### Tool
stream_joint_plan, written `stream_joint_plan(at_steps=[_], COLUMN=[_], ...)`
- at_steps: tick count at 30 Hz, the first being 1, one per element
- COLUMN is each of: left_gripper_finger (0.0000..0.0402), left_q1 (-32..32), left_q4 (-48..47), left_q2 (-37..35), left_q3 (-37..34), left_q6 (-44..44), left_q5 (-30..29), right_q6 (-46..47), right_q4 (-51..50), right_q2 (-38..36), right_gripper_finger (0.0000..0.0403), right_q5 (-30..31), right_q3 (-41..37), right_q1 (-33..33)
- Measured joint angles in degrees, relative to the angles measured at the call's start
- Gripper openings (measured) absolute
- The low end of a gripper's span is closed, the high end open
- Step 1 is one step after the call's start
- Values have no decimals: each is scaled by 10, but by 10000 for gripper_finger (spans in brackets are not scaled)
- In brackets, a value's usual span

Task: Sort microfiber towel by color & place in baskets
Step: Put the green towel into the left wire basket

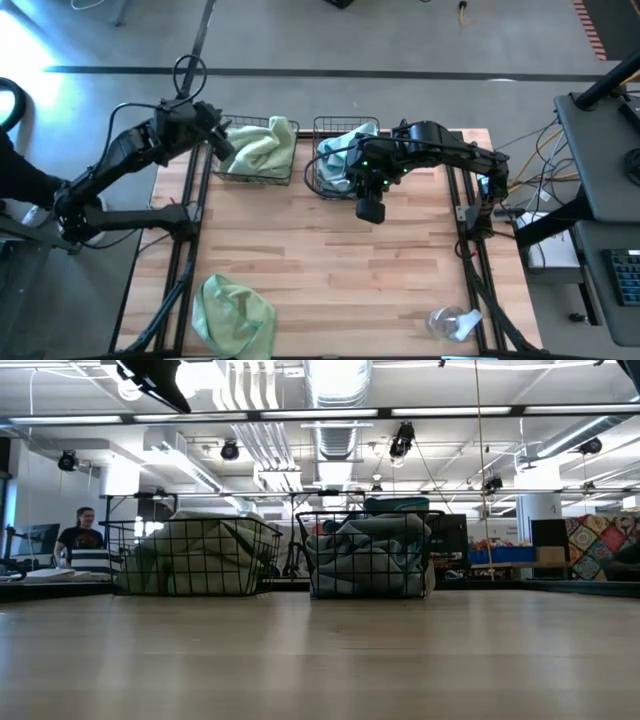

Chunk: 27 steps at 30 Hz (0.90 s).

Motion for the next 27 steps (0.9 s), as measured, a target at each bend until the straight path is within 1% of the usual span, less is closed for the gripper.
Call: stream_joint_plan(at_steps=[2,3,7,9,11,16,20,23,27], left_gripper_finger=[154,154,155,155,155,155,155,155,155], left_q1=[-2,-2,-12,-27,-51,-138,-222,-282,-360], left_q4=[-14,-29,-116,-154,-180,-198,-194,-186,-170], left_q2=[-3,-6,-19,-32,-48,-89,-99,-83,-40], left_q3=[0,0,9,12,14,6,-1,-8,-23], left_q6=[-21,-36,-133,-180,-225,-356,-454,-509,-560], left_q5=[7,24,125,155,170,207,212,210,204], right_q6=[1,2,6,0,-9,-33,-56,-68,-79], right_q4=[0,0,0,0,0,0,0,0,0], right_q2=[0,0,0,0,0,0,0,0,0], right_gripper_finger=[82,82,82,82,82,82,82,82,82], right_q5=[0,0,0,0,0,0,0,0,0], right_q3=[0,0,0,0,0,0,0,0,0], right_q1=[0,0,0,0,0,0,0,0,0])
